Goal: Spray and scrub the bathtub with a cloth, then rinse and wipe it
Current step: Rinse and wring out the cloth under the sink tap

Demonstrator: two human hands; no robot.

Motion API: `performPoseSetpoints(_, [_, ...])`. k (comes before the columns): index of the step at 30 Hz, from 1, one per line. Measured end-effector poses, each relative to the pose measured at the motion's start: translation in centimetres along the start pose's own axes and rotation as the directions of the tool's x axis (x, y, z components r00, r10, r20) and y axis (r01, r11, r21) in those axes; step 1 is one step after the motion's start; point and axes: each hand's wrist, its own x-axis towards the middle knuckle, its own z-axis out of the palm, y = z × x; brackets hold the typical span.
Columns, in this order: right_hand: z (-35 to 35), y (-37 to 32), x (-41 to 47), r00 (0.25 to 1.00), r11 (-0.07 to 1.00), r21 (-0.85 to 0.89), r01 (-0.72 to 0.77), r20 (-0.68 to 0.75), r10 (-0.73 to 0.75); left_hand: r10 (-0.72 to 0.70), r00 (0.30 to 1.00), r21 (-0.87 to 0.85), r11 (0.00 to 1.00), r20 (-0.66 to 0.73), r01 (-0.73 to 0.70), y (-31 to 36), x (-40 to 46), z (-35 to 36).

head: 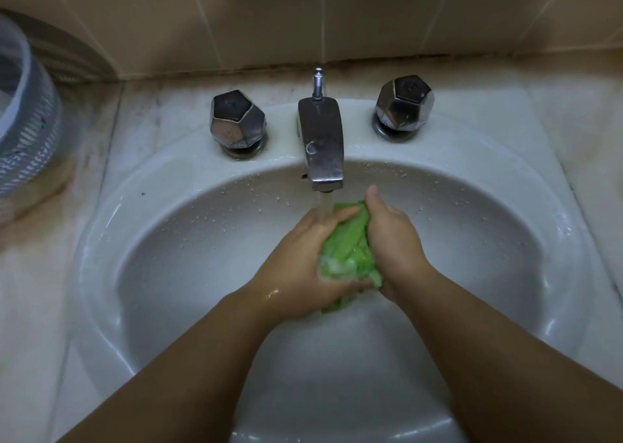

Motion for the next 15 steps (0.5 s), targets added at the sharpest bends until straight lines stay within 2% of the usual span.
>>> performPoseSetpoints(3, [0.3, 0.2, 0.1, 0.994, 0.994, 0.11, 0.021, 0.1, -0.032, -0.093, 0.98, -0.125, 0.99, -0.173, 0.071, -0.3, 0.7, 0.1])
performPoseSetpoints(4, [0.3, 0.4, 0.0, 0.987, 0.994, 0.076, 0.079, 0.136, -0.089, -0.17, 0.965, -0.19, 0.973, -0.201, 0.132, -0.2, 0.9, -0.1])
performPoseSetpoints(6, [0.5, 1.0, -0.7, 0.947, 0.966, -0.099, 0.238, 0.244, -0.208, -0.313, 0.931, -0.268, 0.928, -0.19, 0.257, -0.2, 1.3, -0.3])
performPoseSetpoints(8, [0.7, 1.7, -1.5, 0.9, 0.889, -0.247, 0.384, 0.315, -0.301, -0.333, 0.908, -0.217, 0.934, -0.255, 0.282, -0.1, 1.4, -0.6])
performPoseSetpoints(10, [1.0, 1.9, -2.2, 0.882, 0.847, -0.28, 0.451, 0.283, -0.377, -0.373, 0.879, -0.324, 0.905, -0.297, 0.274, 0.2, 1.5, -0.6])
performPoseSetpoints(12, [1.4, 1.2, -2.3, 0.894, 0.831, -0.331, 0.447, 0.208, -0.397, -0.426, 0.859, -0.465, 0.845, -0.285, 0.265, 0.4, 1.4, -0.3])
performPoseSetpoints(15, [1.3, 0.1, -1.9, 0.933, 0.815, -0.465, 0.346, 0.079, -0.352, -0.487, 0.845, -0.581, 0.762, -0.221, 0.287, 0.8, 1.6, 0.7])
